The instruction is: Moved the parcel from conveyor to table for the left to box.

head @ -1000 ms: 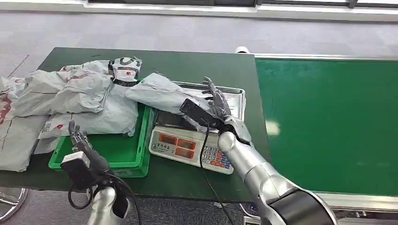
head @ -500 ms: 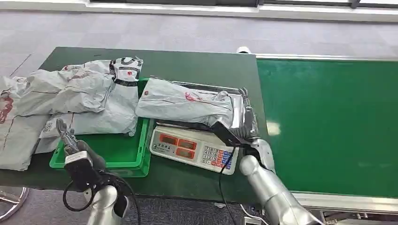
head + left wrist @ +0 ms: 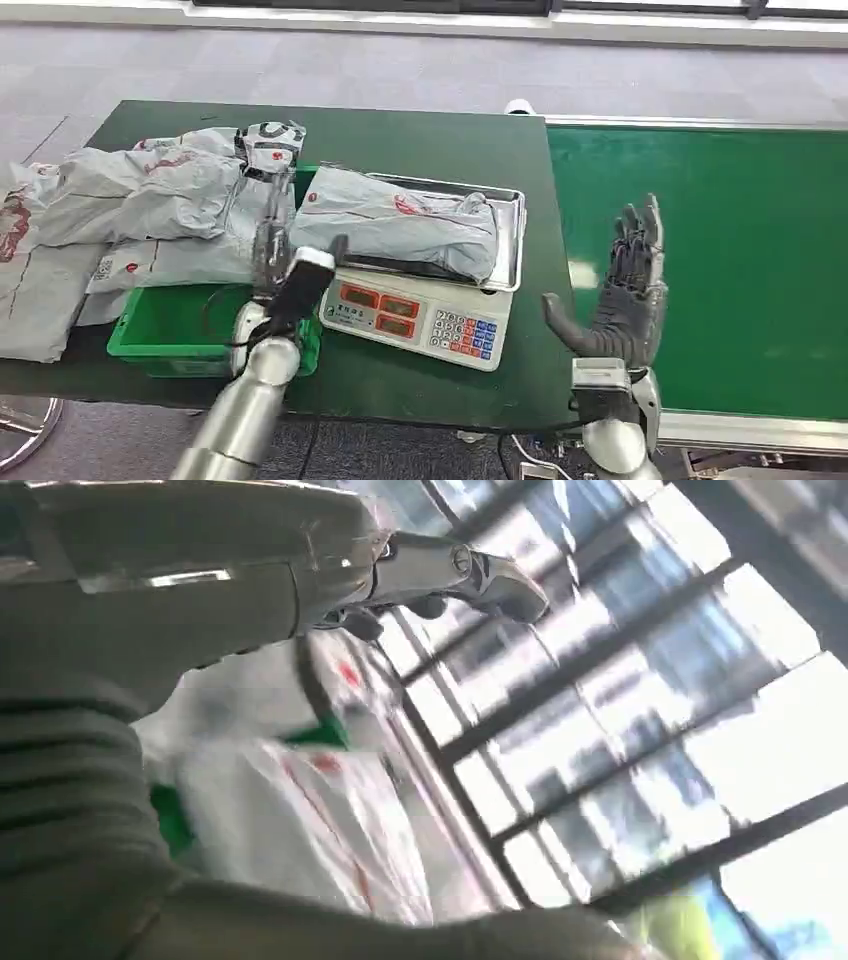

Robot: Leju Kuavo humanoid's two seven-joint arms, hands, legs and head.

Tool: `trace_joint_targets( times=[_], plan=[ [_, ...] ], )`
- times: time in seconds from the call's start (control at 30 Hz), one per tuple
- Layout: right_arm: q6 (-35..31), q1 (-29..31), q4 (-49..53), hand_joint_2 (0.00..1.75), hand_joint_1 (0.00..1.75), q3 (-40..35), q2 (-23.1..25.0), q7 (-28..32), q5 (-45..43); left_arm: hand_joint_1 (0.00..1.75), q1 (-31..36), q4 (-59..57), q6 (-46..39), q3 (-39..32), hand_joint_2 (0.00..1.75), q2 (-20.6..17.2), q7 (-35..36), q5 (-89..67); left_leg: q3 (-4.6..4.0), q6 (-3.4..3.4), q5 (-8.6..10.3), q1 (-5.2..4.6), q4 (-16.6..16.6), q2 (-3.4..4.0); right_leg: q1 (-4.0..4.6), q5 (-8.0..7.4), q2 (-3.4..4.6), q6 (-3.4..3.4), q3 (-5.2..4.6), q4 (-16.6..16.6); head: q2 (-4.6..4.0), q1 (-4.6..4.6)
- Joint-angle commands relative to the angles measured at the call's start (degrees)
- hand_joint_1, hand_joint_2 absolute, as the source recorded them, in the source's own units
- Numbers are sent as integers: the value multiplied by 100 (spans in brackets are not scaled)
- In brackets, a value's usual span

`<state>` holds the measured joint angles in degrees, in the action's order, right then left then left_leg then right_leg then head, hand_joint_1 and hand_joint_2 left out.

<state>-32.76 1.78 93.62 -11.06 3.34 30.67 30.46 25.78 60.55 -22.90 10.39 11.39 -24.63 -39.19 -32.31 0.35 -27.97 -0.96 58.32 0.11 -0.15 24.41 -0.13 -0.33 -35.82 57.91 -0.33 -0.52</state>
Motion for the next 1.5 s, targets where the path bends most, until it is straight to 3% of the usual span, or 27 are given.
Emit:
trace_joint_targets(
  times=[0.03,0.13,0.27,0.43,0.57,0.73,0.83,1.2,1.23,1.27,1.3,1.5],
  plan=[
    [-72,-80,842,175,0,259,-246,390,-373,0,2792,-3632,622,1330,175,63,855,-1181,2,-15,11,1,-6,-19,-2,-7,-19,3,9,-6,2,0],
    [-78,-72,873,175,0,226,-251,363,-370,0,2937,-3729,665,1302,175,127,888,-1184,-14,-11,12,2,18,-31,3,-4,-30,2,-10,9,2,0],
    [-323,-71,967,175,0,62,-451,590,-588,0,3625,-4532,1664,1758,175,253,1710,-1847,-5,-7,9,1,9,5,1,-13,8,3,-3,2,2,0],
    [-351,113,860,175,0,-84,-695,806,-944,0,3820,-4815,2429,1917,175,150,2416,-2222,-1,-18,12,4,5,5,3,-16,7,5,-1,-3,0,0],
    [-360,151,831,175,0,-91,-679,810,-953,0,3808,-4814,2467,1895,175,89,2398,-2216,3,-9,7,-1,2,37,-1,-19,37,2,-5,-1,0,0],
    [-360,151,831,175,0,-91,-679,810,-953,0,3808,-4814,2467,1895,175,89,2398,-2216,-1,-11,8,2,3,26,1,-17,29,2,-5,-1,2,0],
    [-283,197,818,175,0,-218,-676,852,-969,0,3797,-4875,2820,1927,175,22,2730,-2379,1,-12,9,0,0,29,-2,-18,33,2,-5,-1,2,0],
    [-85,921,436,175,0,-552,-330,484,-578,2,3546,-4937,3476,1716,175,-133,2911,-2471,8,-20,15,2,-11,42,-1,-25,47,0,-1,-6,2,0],
    [-112,960,391,175,0,-573,-324,466,-564,7,3558,-4942,3563,1737,175,-115,2862,-2509,5,-13,14,1,-5,38,-2,-21,43,0,-2,0,2,0],
    [-133,976,373,175,0,-589,-331,453,-559,56,3561,-4923,3582,1759,175,-96,2815,-2563,9,-17,16,1,-10,42,-2,-24,47,1,1,-3,2,0],
    [-150,971,378,175,0,-594,-333,447,-553,175,3570,-4932,3677,1760,175,-69,2732,-2589,3,-12,14,1,-4,37,-2,-21,40,0,-2,3,2,0],
    [-204,815,531,175,0,-591,-380,435,-484,175,3610,-4860,3633,1846,175,76,2329,-2771,7,-17,18,5,-10,18,1,-21,24,2,6,-6,2,0]
  ],
)
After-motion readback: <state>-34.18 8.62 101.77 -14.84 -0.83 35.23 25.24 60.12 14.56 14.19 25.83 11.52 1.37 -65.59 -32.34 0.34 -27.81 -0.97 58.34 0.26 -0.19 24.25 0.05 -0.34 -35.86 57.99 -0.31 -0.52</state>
